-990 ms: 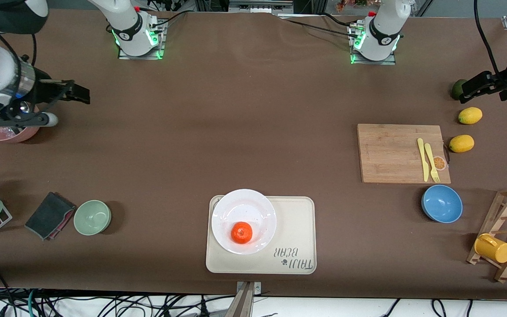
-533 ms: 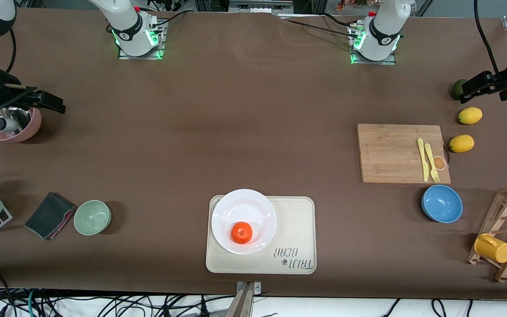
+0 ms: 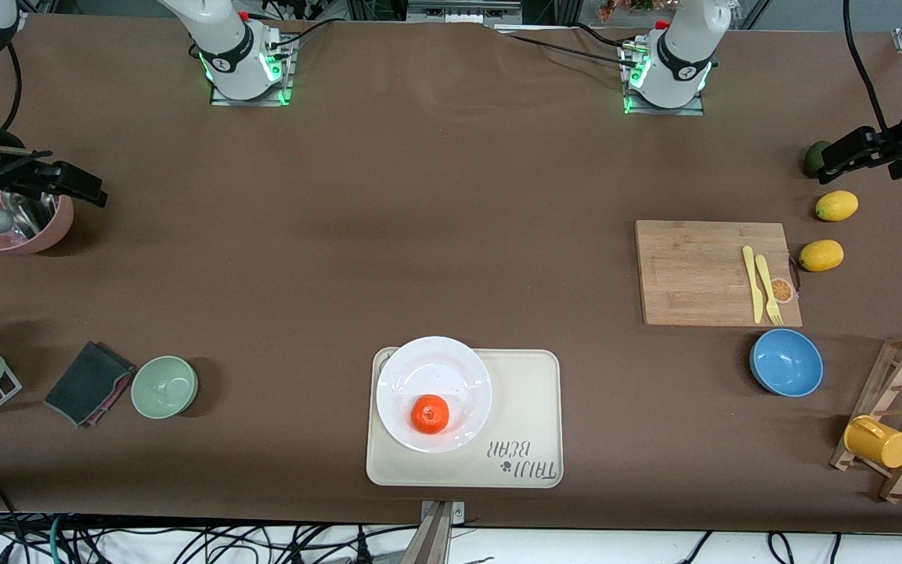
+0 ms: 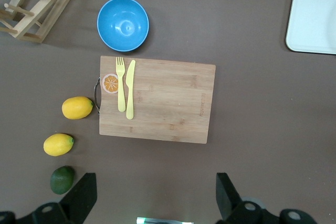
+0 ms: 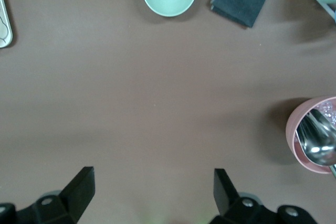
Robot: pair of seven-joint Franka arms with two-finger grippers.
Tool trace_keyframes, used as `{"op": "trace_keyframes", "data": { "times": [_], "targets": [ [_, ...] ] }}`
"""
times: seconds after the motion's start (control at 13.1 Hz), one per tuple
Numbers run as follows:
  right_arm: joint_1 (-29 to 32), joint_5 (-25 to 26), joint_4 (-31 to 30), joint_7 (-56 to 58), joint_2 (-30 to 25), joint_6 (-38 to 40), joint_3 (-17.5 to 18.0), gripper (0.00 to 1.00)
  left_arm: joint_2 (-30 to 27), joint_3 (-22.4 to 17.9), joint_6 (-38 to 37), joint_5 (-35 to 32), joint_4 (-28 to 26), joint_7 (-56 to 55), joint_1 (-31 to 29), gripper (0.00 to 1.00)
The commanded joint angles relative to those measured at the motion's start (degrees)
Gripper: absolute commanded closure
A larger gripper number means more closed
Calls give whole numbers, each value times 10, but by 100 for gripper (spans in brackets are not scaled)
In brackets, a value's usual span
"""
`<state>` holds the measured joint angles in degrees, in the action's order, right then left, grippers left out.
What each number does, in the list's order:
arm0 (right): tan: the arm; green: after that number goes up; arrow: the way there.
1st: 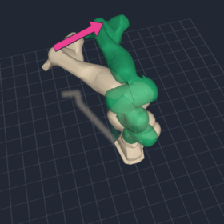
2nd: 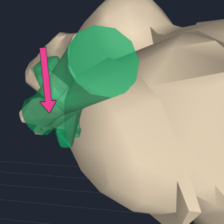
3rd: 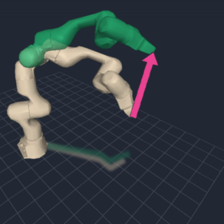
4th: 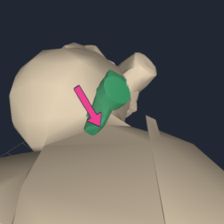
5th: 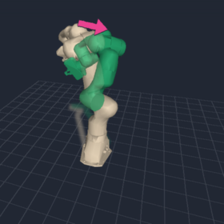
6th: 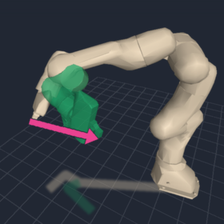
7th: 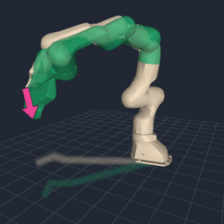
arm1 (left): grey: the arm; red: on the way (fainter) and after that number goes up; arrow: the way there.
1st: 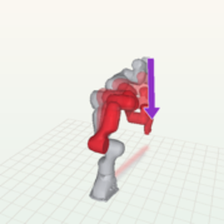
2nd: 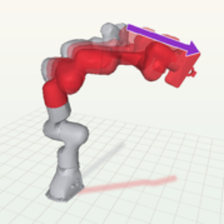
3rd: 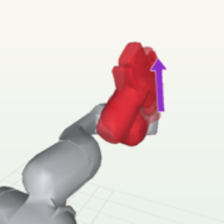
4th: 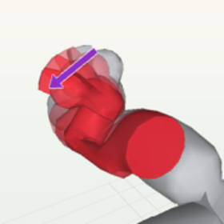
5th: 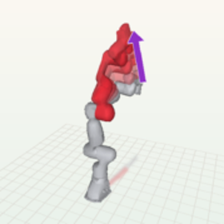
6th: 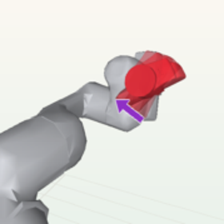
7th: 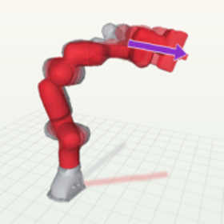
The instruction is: Place orange and plate with both arms
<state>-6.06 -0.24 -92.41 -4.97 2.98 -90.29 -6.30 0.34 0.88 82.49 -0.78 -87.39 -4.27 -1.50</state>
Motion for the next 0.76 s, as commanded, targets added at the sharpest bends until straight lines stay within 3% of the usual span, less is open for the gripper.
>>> {"op": "trace_keyframes", "data": {
  "times": [0.0,0.69],
  "targets": [
    [-2,0,-14,-12,-17,-18,1,0,5,0,-6,11,13,1,0,0],
    [-3,4,-14,-11,-16,-29,2,0,5,0,-6,11,13,1,-1,0]
  ]
}}
